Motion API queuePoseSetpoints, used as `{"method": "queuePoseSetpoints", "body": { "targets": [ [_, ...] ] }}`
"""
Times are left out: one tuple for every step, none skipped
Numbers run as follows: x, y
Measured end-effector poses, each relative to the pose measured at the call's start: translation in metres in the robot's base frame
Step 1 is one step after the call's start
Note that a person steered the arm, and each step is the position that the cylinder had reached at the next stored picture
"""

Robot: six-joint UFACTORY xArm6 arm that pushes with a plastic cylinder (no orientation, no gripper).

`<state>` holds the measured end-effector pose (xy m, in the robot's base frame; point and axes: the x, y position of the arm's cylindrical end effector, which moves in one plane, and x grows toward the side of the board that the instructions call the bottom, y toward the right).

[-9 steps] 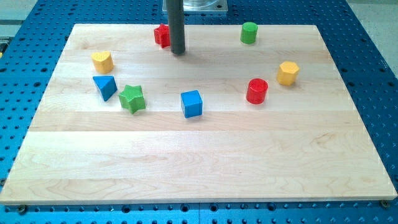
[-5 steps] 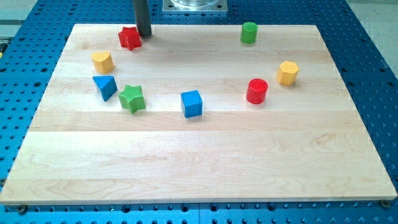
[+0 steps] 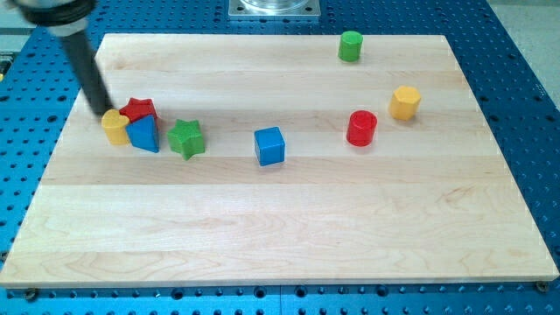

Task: Move the red star and the green star to the left center of the board

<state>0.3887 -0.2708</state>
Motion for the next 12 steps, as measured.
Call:
{"method": "queuePoseSetpoints", "body": {
  "targets": [
    [0.042,0.049],
    [0.053,0.146],
    [0.054,0.165],
    [0.051,0.136],
    [0.029,0.137],
    [-0.01,0.186],
    [-0.002,0.252],
    [0.05,0.234],
    [0.07,0.231],
    [0.041,0.192],
    [0.03,0.156],
    [0.03,0.116]
  ]
}}
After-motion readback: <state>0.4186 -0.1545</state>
